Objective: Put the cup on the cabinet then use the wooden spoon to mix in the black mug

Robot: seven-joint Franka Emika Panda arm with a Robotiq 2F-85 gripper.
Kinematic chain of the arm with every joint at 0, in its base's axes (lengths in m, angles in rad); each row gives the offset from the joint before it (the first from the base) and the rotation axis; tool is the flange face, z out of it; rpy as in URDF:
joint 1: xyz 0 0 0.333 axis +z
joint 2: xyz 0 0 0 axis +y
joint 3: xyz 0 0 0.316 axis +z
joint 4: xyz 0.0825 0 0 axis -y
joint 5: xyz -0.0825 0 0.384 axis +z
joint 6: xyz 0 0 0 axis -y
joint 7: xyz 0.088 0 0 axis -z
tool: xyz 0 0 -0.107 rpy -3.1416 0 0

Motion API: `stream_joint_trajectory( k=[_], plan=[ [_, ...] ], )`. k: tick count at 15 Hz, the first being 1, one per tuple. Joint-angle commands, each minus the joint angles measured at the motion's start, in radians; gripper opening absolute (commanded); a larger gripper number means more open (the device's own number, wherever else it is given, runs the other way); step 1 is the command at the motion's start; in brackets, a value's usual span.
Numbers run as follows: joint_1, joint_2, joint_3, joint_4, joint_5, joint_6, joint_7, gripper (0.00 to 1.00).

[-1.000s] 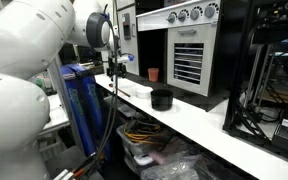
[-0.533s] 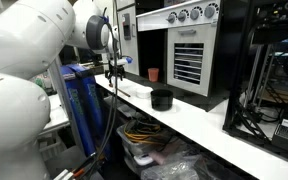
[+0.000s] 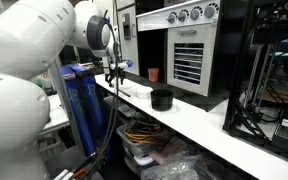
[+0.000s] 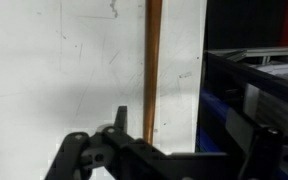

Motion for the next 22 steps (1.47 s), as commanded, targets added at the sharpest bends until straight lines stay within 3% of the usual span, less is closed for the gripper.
stream_joint_trajectory(
  k=[1,11,22],
  plan=[
    [-0.014,-0.026,-0.002,-0.068,0.0,0.04,0.014,1.0],
    [-0.022,-0.049,-0.023,-0.138,-0.017,0.094,0.029,1.0],
    [-0.028,-0.044,-0.037,-0.134,-0.018,0.104,0.017,1.0]
  ],
)
